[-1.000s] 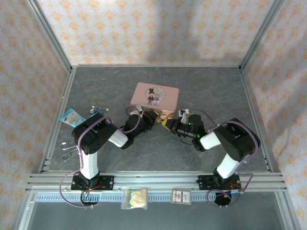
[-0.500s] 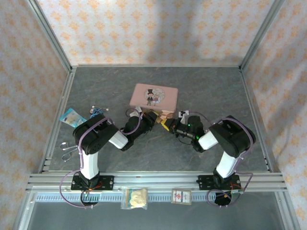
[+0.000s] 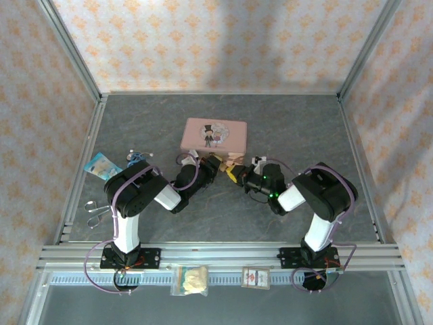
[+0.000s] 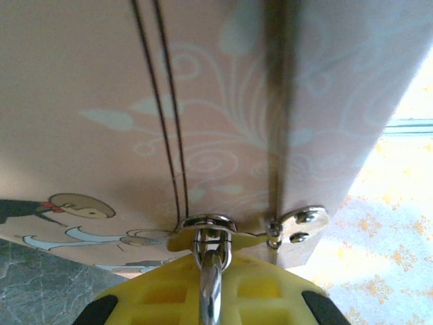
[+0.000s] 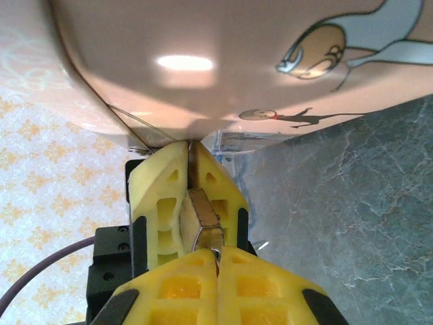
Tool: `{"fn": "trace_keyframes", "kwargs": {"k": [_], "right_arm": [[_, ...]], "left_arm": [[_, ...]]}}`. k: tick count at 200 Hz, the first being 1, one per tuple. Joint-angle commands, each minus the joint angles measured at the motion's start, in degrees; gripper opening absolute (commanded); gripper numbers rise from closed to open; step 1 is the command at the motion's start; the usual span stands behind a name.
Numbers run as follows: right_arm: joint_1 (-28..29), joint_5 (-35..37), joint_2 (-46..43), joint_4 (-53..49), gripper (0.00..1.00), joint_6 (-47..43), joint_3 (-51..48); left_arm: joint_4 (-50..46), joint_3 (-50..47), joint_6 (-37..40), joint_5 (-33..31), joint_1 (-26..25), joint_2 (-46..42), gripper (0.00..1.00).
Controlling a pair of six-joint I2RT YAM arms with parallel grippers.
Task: Unlock the padlock with the key
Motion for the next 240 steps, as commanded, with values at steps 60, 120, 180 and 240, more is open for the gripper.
{"fn": "trace_keyframes", "kwargs": {"k": [60, 120, 180, 240], "right_arm": [[-1.03, 7.84, -6.62, -5.61, 0.38, -7.76, -2.81], [1.44, 9.40, -11.93, -12.90, 0.41, -12.64, -3.67], [2.40, 8.71, -7.80, -7.90, 0.21, -10.60, -1.76], [3.07, 7.89, -5.26, -2.58, 0.29, -8.18, -2.05]], "left_arm": [[8.43, -0.15, -0.04, 1.78, 0.93, 0.98, 0.00], [8.99, 0.07, -0.46, 2.09, 1.35, 1.42, 0.00], [8.63, 0.16, -0.56, 1.96, 1.04, 0.73, 0.00], [8.64, 0.29, -0.73, 1.67, 0.45, 0.73, 0.00]]}}
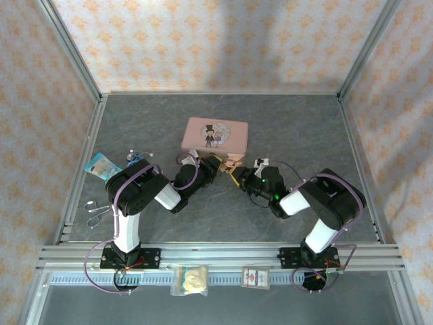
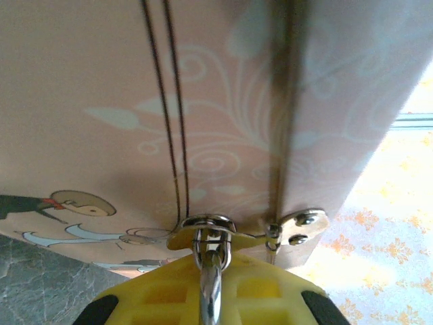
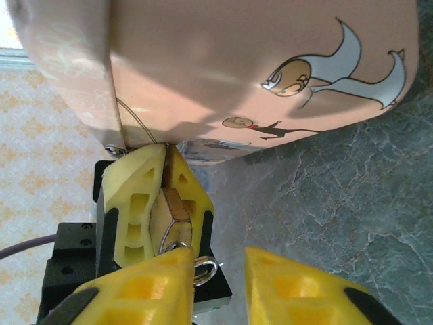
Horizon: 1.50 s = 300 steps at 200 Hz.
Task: Unlock the padlock with the key
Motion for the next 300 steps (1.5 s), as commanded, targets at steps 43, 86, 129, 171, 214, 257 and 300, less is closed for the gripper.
{"fn": "trace_keyframes", "kwargs": {"k": [43, 86, 129, 171, 214, 257, 300], "right_arm": [[0.97, 1.03, -2.40, 2.96, 0.31, 0.83, -1.03], [1.75, 0.36, -1.58, 3.15, 0.23, 0.71, 0.04], [1.95, 0.39, -0.75, 4.46, 0.18, 1.43, 0.37], [1.95, 0.54, -0.93, 4.77, 0.12, 2.07, 1.47], [1.95, -0.12, -1.26, 6.05, 0.08, 5.00, 2.91], [1.88, -0.06, -2.43, 3.64, 0.06, 5.54, 4.17], [1.72, -0.71, -3.41, 2.94, 0.20, 6.89, 5.68]], "left_arm": [[7.16, 0.40, -0.69, -0.39, -0.65, 0.05, 0.00], [7.16, 0.30, -0.70, -0.60, -0.82, -0.07, 0.00], [7.38, 0.22, -0.70, -0.69, -1.12, -0.21, 0.00], [7.85, -0.15, -0.49, -0.17, -1.60, -0.21, 0.00], [10.59, -2.08, 0.00, 0.03, -2.77, 0.29, 0.00], [14.58, -3.60, 0.80, 0.84, -3.11, 1.18, 0.00], [15.60, -4.73, 3.31, 1.42, -3.29, 0.78, 0.00]]}}
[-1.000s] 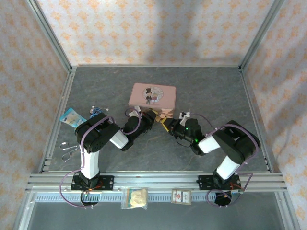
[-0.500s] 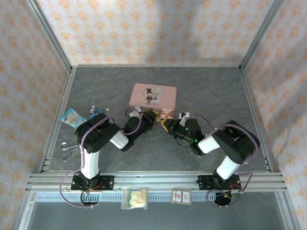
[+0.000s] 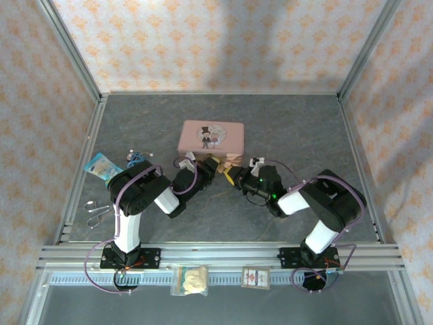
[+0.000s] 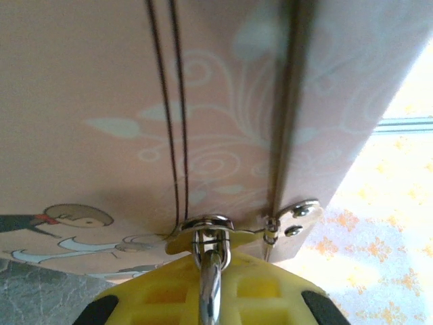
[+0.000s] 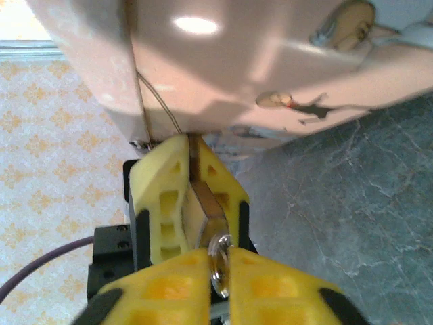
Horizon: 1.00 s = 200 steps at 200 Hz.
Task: Unlock the padlock with the key
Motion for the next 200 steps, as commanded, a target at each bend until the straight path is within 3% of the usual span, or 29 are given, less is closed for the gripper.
{"fn": "trace_keyframes", "kwargs": {"k": [1, 16, 41, 76, 92, 118, 159, 200], "right_arm": [[-0.39, 1.02, -2.42, 3.09, 0.21, 0.85, 3.33], [-0.41, 1.06, -2.84, 2.23, 0.19, 0.47, 3.92], [-0.41, 1.72, -3.30, 1.72, 0.00, 0.32, 3.73], [-0.71, 0.92, -3.10, 3.80, 0.00, 4.44, 2.75], [-1.65, -0.83, -2.69, 7.53, 0.00, 10.61, 2.22], [-3.68, -5.15, -1.51, 15.04, 0.00, 24.89, 3.13], [-3.97, -3.20, 4.14, 34.77, 0.00, 51.58, 3.86], [-3.31, -1.69, 7.70, 40.12, 0.00, 54.61, 5.48]], "left_arm": [[7.07, -0.91, 2.26, 3.69, -2.02, -0.02, 0.00], [7.83, -1.22, 2.10, 3.78, -2.08, 0.30, 0.00], [9.51, -1.57, 1.41, 3.56, -2.15, 1.08, 0.00], [15.15, -1.68, 3.78, 3.74, -2.11, 2.49, 0.00], [21.01, -1.81, 6.97, 4.67, -2.02, 4.30, 0.00], [21.00, -1.80, 20.82, 6.86, -2.95, 3.32, 0.00], [21.09, 0.22, 27.45, 9.39, -3.07, 3.35, 0.00], [21.09, 1.25, 28.95, 8.12, -3.04, 4.09, 0.00]]}}
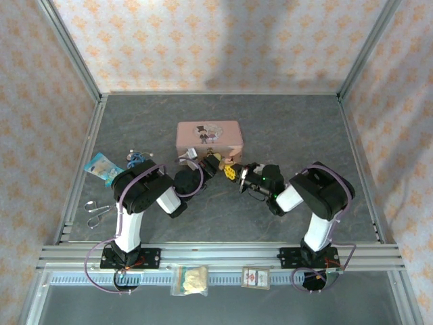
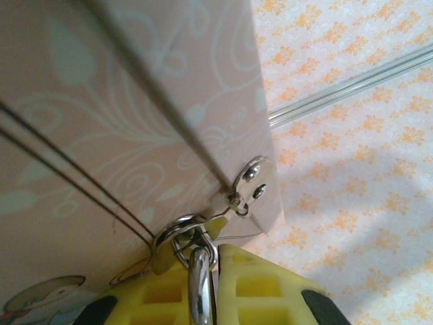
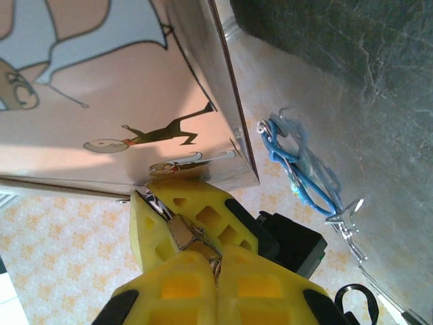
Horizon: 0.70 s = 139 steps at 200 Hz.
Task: Unlock the padlock with the key
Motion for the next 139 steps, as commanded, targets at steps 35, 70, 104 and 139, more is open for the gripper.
{"fn": "trace_keyframes", "kwargs": {"k": [35, 70, 104, 139], "right_arm": [[-0.14, 2.40, 0.37, 24.52, 0.00, 13.54, 3.39], [-0.10, 2.53, -0.97, 19.67, 0.14, 6.87, 1.89], [-0.47, 1.99, -4.62, 9.08, 0.28, -5.76, 0.44], [-1.03, 2.09, -12.69, -14.64, 0.38, -23.00, 1.65]], "left_arm": [[12.65, -0.20, 6.18, 6.34, -2.80, 1.84, 0.00], [12.65, -1.51, 4.29, 0.50, -2.67, 1.35, 0.00], [12.47, -2.71, 0.43, -4.78, -2.04, 0.89, 0.00], [1.65, -1.81, -1.81, -6.20, -1.49, -2.65, 0.00]]}}
